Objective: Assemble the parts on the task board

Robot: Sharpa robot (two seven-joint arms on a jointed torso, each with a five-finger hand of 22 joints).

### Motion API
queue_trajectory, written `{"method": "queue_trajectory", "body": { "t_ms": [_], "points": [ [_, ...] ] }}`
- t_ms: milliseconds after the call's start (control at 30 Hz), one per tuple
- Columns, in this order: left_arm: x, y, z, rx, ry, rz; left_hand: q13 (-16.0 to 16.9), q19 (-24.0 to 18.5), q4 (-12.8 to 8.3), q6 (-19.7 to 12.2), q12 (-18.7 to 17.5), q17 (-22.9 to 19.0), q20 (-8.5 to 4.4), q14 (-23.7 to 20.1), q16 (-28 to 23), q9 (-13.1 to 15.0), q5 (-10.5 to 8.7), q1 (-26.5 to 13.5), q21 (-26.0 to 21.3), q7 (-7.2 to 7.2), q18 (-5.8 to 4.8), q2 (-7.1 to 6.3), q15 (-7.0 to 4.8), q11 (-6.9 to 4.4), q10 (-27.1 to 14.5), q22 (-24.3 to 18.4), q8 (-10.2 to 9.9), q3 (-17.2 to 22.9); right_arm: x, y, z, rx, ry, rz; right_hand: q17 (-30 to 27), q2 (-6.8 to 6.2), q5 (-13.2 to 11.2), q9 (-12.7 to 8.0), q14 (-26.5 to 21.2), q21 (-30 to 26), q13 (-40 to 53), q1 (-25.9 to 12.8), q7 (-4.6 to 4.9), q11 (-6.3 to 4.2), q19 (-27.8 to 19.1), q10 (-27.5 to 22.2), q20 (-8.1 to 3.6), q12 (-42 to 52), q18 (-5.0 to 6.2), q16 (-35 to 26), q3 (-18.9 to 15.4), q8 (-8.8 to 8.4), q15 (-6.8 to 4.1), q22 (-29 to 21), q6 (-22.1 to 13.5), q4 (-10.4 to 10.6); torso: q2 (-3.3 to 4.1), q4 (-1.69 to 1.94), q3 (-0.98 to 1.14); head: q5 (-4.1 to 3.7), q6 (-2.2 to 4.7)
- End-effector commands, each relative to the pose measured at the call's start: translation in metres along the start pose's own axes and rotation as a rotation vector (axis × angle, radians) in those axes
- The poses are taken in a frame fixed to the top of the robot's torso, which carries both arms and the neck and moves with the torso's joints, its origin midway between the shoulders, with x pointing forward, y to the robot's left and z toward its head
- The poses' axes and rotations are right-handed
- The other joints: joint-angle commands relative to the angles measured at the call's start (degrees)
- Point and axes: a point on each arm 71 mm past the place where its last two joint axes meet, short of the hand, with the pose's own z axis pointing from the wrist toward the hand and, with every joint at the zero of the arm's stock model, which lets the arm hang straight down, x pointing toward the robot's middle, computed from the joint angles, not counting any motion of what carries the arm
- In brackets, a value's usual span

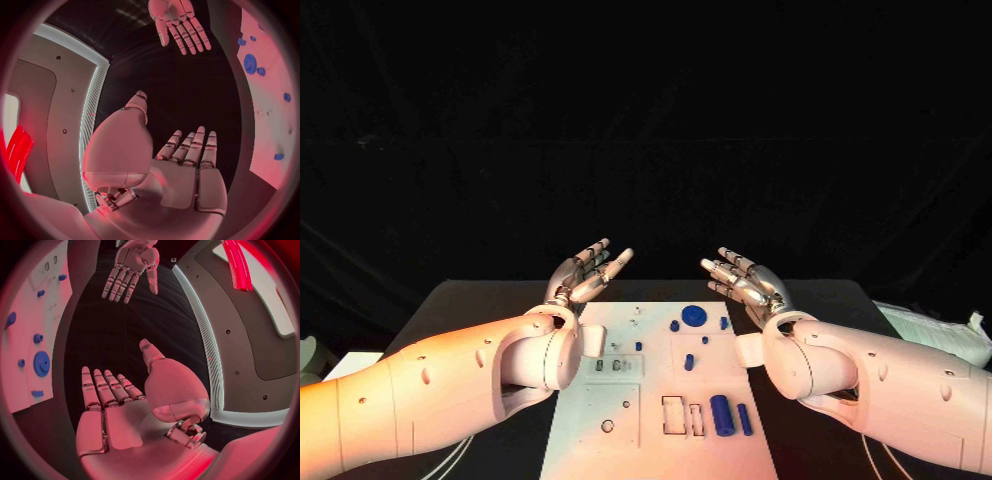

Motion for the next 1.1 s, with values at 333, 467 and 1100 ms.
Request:
{"method": "queue_trajectory", "body": {
  "t_ms": [333,467,1100],
  "points": [
    [-0.016,-0.004,0.003,0.013,0.061,-0.051,1.70,22.01,-0.32,20.57,3.17,2.57,0.85,23.29,5.14,1.82,-0.28,6.24,6.63,7.71,1.90,5.25,-0.78,0.09,22.69,3.27,3.62,2.83,-0.012,0.000,0.011,-0.081,0.137,-0.289,1.73,-0.50,0.12,2.23,35.10,6.78,1.66,9.75,5.56,-2.77,26.98,34.62,0.00,4.44,6.59,5.01,3.37,4.14,-3.54,2.45,31.41,-8.29,0.22,-0.05,-0.36,-0.50,0.44],
    [-0.020,-0.008,0.001,0.018,0.072,-0.056,2.22,31.19,-1.99,30.93,5.07,3.23,0.33,31.33,7.57,2.30,-0.34,7.89,9.97,6.41,4.12,6.40,-3.32,-1.75,35.49,4.29,5.02,2.49,-0.015,0.006,0.012,-0.127,0.137,-0.369,1.81,-0.66,-0.45,2.21,40.82,8.06,1.60,9.61,4.53,-4.15,31.20,39.32,-1.55,4.37,6.71,5.52,5.28,4.19,-5.25,2.33,37.97,-9.88,1.01,-0.06,-0.47,-0.64,0.60],
    [-0.011,-0.042,-0.022,0.004,0.191,-0.166,2.10,41.64,-5.97,39.17,4.54,5.30,-2.79,42.12,8.27,1.83,-0.34,9.39,11.51,4.25,4.26,7.76,-6.57,-4.44,45.09,3.88,4.02,1.57,-0.021,0.058,0.026,-0.304,0.257,-1.100,5.31,-6.16,-0.59,2.38,60.45,17.85,2.00,10.52,1.41,-8.94,48.91,53.68,-9.62,3.18,6.60,9.24,11.41,3.26,-12.09,5.55,47.43,-10.80,6.71,2.59,-1.85,-2.76,1.73]
  ]
}}
